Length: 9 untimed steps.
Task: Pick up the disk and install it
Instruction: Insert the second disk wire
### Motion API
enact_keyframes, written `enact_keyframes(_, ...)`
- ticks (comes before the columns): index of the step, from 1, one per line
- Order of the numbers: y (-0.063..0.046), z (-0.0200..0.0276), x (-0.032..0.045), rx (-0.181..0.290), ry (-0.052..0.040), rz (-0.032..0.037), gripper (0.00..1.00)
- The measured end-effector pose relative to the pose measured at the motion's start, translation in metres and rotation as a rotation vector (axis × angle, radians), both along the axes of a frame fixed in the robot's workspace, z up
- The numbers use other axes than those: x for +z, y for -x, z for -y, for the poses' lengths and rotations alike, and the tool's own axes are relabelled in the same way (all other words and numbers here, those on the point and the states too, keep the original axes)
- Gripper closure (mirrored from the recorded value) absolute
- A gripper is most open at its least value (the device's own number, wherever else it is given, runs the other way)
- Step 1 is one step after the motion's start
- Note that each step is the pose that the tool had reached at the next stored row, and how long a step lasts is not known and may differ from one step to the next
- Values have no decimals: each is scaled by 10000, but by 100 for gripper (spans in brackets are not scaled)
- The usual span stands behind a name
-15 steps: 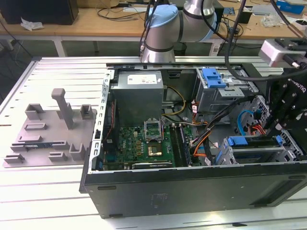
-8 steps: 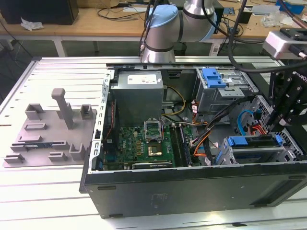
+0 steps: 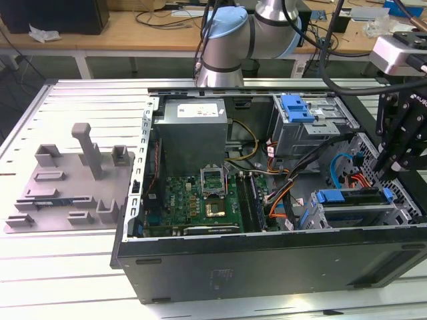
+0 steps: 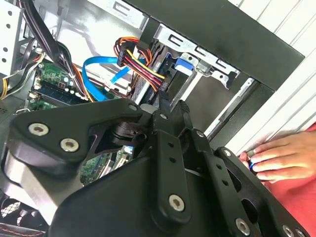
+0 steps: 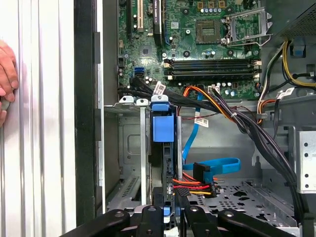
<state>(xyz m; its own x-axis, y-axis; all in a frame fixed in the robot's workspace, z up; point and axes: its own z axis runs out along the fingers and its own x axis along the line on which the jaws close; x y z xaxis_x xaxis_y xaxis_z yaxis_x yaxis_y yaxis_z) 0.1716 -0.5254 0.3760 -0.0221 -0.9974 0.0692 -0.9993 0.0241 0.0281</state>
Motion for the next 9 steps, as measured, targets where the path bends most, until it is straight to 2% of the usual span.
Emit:
enact_keyframes(7, -1, -2, 4, 0, 7, 0, 76)
enact_keyframes(8, -10, -17, 2, 2, 15, -1, 76)
enact_keyframes(9, -30, -71, 1, 5, 63, -9, 76)
